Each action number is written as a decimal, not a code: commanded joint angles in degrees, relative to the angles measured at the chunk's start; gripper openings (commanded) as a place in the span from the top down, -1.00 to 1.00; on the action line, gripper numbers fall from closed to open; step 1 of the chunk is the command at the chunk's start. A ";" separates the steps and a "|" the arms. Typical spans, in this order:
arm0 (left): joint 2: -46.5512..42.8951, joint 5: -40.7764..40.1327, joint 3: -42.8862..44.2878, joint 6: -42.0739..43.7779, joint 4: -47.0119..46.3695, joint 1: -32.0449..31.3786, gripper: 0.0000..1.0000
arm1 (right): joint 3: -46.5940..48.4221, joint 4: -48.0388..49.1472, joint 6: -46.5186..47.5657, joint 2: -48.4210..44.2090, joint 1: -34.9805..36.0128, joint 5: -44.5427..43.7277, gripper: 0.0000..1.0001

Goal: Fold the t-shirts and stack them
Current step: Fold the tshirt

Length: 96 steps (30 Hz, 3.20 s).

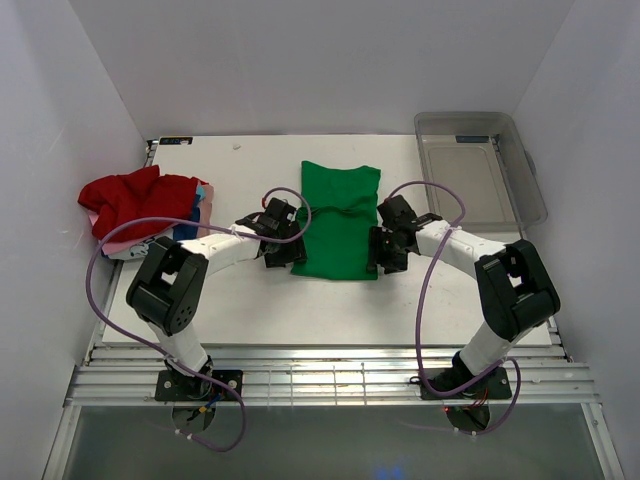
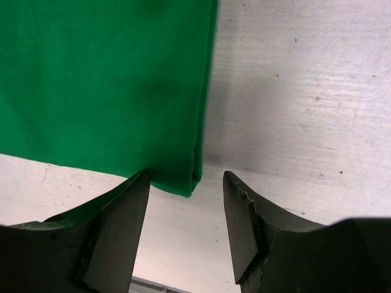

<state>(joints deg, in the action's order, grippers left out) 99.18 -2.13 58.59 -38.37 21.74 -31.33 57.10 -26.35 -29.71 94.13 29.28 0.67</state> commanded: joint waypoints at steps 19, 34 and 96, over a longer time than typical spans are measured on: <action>1.28 6.08 -9.72 0.49 -3.98 -0.13 0.06 | -5.25 5.52 -0.70 3.78 0.96 4.16 0.40; -10.22 8.72 -17.63 -1.61 1.90 -5.05 1.00 | -12.00 -2.82 -1.74 -8.42 7.98 0.13 0.84; -0.99 20.23 15.97 1.01 13.16 10.50 1.00 | 30.29 -18.48 7.40 6.35 1.04 -5.68 0.85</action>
<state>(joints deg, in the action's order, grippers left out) 104.68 15.46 80.38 -39.20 34.30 -20.73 92.84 -43.75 -22.46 105.54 29.02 -7.09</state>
